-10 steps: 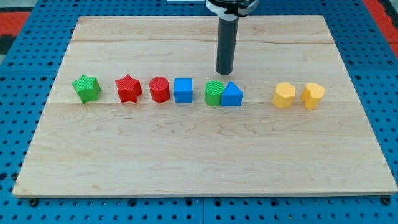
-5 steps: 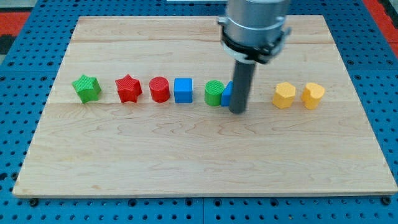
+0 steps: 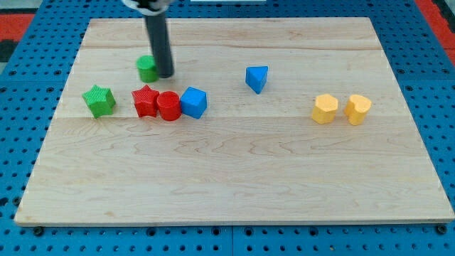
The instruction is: Move the green circle at the top left corner of the board
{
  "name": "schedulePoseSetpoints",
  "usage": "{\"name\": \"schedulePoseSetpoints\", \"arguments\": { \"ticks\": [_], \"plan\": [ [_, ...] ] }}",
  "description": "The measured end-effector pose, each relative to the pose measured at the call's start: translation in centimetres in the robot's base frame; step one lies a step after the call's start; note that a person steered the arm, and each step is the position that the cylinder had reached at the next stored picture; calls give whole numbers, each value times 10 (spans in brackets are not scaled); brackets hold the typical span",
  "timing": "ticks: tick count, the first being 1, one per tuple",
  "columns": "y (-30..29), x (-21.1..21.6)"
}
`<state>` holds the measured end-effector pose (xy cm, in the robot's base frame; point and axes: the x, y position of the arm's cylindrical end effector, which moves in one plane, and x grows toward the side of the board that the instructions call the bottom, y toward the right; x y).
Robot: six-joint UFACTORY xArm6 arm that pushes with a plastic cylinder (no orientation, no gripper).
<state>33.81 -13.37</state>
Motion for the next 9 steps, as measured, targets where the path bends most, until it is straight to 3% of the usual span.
{"name": "schedulePoseSetpoints", "arguments": {
  "ticks": [1, 2, 3, 9],
  "plan": [
    [4, 28],
    [-35, 0],
    [-52, -60],
    [-73, -63]
  ]
}}
